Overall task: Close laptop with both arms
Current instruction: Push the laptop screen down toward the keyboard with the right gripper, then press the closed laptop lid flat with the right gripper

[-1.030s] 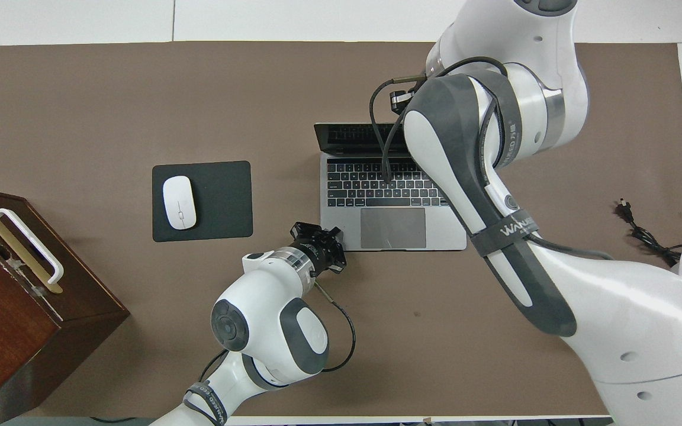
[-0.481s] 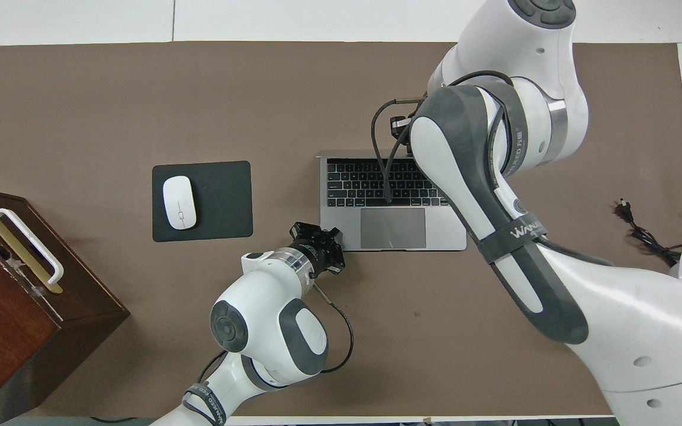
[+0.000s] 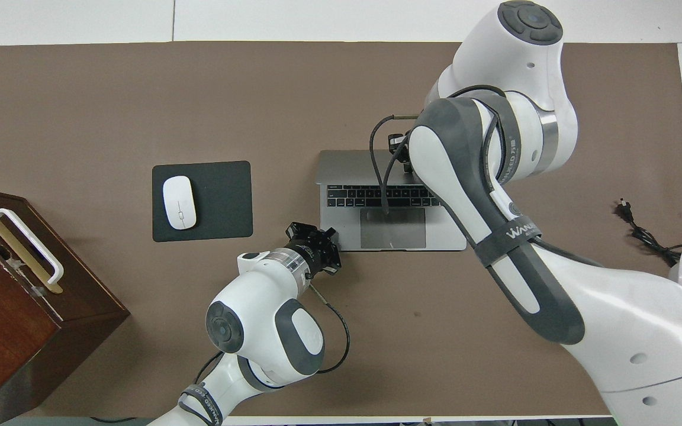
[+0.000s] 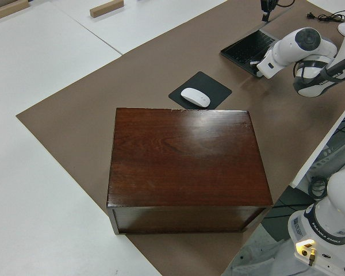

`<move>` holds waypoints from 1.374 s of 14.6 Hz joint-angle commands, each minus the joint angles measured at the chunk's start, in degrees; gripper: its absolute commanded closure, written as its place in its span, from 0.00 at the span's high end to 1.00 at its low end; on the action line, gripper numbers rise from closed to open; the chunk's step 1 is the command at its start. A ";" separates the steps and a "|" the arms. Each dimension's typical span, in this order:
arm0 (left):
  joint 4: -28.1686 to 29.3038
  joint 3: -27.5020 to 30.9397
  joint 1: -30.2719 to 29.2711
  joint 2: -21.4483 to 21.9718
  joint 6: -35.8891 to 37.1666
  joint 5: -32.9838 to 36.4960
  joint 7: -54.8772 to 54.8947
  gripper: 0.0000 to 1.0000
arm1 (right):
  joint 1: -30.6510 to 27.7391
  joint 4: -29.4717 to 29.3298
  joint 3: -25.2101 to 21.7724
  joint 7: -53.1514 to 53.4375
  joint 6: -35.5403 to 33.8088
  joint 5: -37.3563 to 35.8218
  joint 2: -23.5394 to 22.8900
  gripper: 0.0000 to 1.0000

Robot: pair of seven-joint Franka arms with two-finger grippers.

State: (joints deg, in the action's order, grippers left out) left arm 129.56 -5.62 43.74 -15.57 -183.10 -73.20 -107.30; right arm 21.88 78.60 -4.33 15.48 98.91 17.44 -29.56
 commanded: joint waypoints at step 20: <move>3.68 0.26 -0.32 -1.31 -0.59 -1.60 2.27 0.00 | 0.00 12.01 0.12 1.92 1.55 1.63 4.68 0.00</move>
State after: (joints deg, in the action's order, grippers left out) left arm 129.72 -5.56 43.74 -15.47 -183.14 -73.24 -106.87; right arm 21.95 86.79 -4.33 16.27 99.24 17.65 -27.37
